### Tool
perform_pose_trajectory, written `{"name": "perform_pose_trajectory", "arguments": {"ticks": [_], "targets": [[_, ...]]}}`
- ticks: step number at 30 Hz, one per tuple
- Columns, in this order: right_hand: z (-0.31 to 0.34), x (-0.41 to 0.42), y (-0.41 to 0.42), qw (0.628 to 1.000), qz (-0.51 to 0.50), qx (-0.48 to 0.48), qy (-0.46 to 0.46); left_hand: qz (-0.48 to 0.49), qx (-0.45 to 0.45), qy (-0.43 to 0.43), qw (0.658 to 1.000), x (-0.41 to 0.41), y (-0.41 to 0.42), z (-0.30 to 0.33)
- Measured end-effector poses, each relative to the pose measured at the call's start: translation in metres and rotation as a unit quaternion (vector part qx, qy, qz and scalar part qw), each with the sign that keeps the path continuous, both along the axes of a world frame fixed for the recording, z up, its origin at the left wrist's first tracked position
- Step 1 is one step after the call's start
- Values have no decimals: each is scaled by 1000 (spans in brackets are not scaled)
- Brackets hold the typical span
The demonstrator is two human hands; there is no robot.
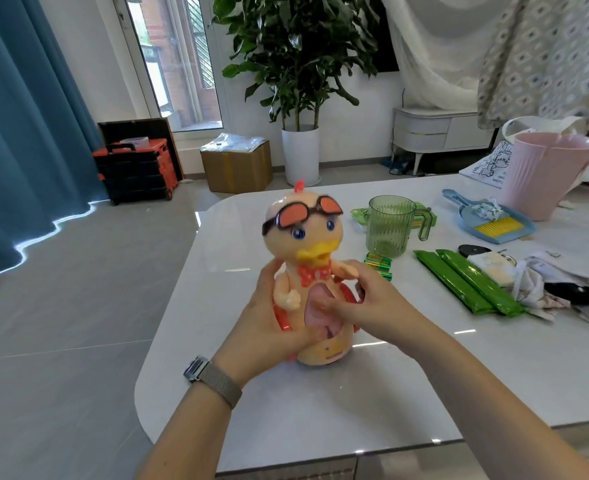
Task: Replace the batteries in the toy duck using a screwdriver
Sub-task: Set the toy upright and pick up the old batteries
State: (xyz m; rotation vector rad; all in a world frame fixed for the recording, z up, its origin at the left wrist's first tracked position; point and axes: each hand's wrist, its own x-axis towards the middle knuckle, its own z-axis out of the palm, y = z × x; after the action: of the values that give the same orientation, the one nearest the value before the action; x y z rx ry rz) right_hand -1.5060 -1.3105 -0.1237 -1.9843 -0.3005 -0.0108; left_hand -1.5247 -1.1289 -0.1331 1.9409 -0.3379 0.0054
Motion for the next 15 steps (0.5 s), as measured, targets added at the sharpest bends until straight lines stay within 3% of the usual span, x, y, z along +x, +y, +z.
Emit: {"name": "perform_pose_trajectory", "arguments": {"ticks": [3, 8, 15], "targets": [[-6, 0, 6, 1000, -20, -6, -20, 1, 51, -45, 998, 9, 0, -4], [-9, 4, 15, 998, -43, -15, -37, 27, 68, -41, 996, 19, 3, -9], [-4, 8, 12, 998, -42, 16, 43, 117, 28, -11, 993, 30, -1, -16]]}}
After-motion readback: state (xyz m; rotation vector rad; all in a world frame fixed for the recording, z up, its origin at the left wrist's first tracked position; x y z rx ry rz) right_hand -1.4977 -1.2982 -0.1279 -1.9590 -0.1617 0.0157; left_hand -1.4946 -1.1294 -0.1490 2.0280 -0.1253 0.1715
